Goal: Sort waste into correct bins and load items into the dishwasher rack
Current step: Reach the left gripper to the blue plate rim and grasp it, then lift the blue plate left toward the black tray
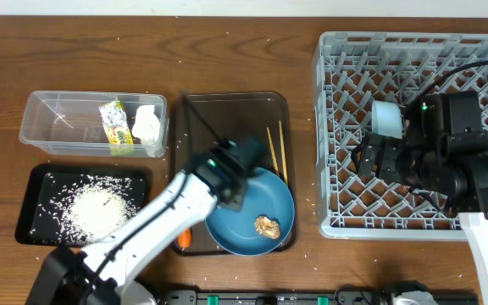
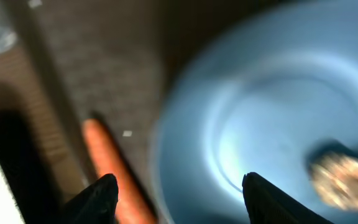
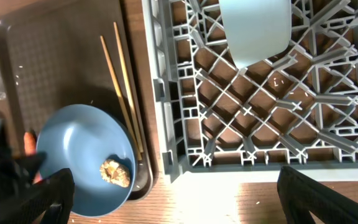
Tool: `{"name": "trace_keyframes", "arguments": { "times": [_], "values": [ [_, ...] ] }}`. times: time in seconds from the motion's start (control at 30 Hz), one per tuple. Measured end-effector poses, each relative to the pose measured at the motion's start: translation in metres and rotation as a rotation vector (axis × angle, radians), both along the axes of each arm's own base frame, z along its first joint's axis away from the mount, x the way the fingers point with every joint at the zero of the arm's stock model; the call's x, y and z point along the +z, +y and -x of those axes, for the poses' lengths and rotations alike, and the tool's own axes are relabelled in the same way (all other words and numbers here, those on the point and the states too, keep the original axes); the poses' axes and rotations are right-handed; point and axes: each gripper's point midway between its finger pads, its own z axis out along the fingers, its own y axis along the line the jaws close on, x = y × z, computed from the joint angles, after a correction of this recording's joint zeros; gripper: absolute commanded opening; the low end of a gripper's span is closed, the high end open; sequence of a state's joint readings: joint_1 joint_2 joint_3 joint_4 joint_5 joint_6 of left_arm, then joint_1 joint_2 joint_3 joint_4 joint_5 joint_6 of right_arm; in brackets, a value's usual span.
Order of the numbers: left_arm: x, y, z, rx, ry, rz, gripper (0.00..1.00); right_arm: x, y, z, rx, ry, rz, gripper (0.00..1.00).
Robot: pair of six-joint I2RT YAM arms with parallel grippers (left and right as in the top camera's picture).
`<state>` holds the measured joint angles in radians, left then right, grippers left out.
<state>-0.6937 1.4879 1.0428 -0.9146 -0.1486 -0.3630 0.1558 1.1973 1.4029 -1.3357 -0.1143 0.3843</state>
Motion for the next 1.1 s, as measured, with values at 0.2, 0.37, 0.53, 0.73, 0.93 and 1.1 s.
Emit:
{"name": "trace_keyframes", "arguments": {
  "times": [0.2, 0.37, 0.53, 0.73, 0.93, 1.1],
  "values": [
    [-0.023, 0.025, -0.013, 0.115, 0.070, -0.015, 0.56, -0.006, 0.000, -0.004, -0.001, 0.024, 0.006, 0.97],
    [-0.040, 0.029, -0.014, 0.102, 0.123, -0.022, 0.48, -0.009, 0.000, -0.005, -0.001, 0.035, 0.008, 0.98],
    [-0.051, 0.021, -0.008, 0.042, 0.186, -0.002, 0.43, -0.009, 0.000, -0.005, -0.001, 0.035, 0.008, 0.97],
    [-0.067, 0.013, -0.006, -0.071, 0.209, 0.032, 0.24, -0.009, 0.000, -0.005, -0.001, 0.035, 0.008, 0.98],
    [-0.069, 0.010, 0.001, -0.122, 0.235, 0.061, 0.06, -0.009, 0.000, -0.005, -0.001, 0.035, 0.008, 0.98],
    [-0.064, 0.011, 0.006, -0.115, 0.254, 0.067, 0.06, -0.009, 0.000, -0.005, -0.001, 0.035, 0.008, 0.98]
  ]
}}
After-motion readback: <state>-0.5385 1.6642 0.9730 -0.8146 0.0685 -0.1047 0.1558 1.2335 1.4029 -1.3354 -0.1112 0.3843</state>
